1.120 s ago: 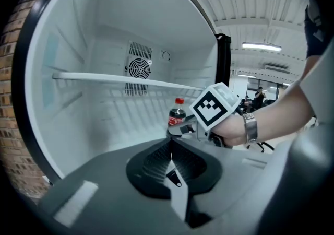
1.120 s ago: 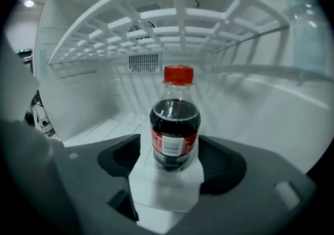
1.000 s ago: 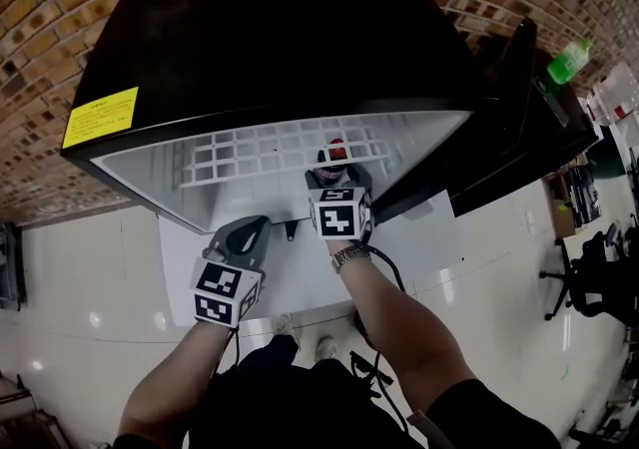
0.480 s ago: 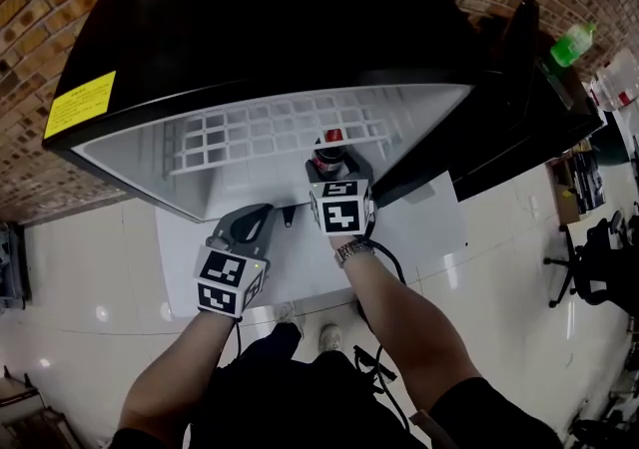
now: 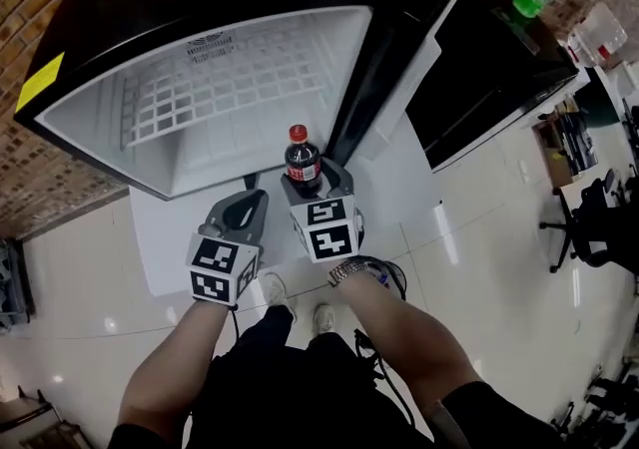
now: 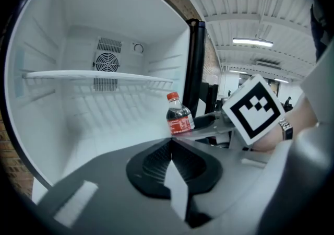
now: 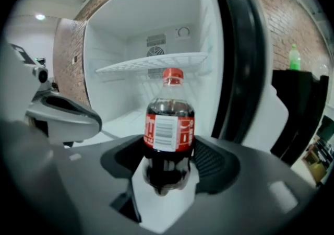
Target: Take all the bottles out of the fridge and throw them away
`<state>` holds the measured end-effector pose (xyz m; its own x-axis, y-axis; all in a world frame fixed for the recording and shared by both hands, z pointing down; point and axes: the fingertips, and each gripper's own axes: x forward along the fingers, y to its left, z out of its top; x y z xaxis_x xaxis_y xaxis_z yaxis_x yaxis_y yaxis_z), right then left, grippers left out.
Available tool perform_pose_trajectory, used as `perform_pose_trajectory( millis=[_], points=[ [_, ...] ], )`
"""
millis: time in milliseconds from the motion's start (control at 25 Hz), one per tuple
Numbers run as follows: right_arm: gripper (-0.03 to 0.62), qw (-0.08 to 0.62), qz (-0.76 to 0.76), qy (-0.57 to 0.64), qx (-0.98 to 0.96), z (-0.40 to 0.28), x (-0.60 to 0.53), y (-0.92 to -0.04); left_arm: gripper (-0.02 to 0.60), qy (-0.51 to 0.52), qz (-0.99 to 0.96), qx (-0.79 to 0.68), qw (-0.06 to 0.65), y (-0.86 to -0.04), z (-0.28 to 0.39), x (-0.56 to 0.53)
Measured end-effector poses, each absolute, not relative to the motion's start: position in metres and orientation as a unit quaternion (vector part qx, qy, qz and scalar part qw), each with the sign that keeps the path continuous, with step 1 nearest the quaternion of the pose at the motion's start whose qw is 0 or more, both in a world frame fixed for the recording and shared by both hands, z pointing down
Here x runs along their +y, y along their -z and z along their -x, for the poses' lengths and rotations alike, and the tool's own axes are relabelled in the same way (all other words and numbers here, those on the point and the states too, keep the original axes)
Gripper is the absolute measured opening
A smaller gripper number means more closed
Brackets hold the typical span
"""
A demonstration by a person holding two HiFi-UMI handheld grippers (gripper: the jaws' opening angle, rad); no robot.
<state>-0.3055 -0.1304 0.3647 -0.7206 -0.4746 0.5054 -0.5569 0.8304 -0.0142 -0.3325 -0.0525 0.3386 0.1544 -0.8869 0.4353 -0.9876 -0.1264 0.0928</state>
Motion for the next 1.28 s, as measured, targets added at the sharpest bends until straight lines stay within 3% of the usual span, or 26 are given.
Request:
perform_pose_trajectory(
  millis=[680,960,1280],
  points=[
    [0.298,0.270,-0.354,-0.145,-0.884,0.030,-0.072,-0.420,0.003,-0.185,-0.809,-0.522,0.197,-0.395,0.085,-0.047],
    [0.296,0.309,-0.389,-0.224,-0.838,-0.065,-0.030,-0.500,0.003,-0.227,-0.837,-0.444,0.227,-0.460,-0.008,-0.030],
    [0.296,0.352,-0.415,-0.320,-0.776,-0.115,0.011,-0.621,0.003,-0.272,-0.841,-0.378,0.275,-0.557,-0.059,-0.009]
  ],
)
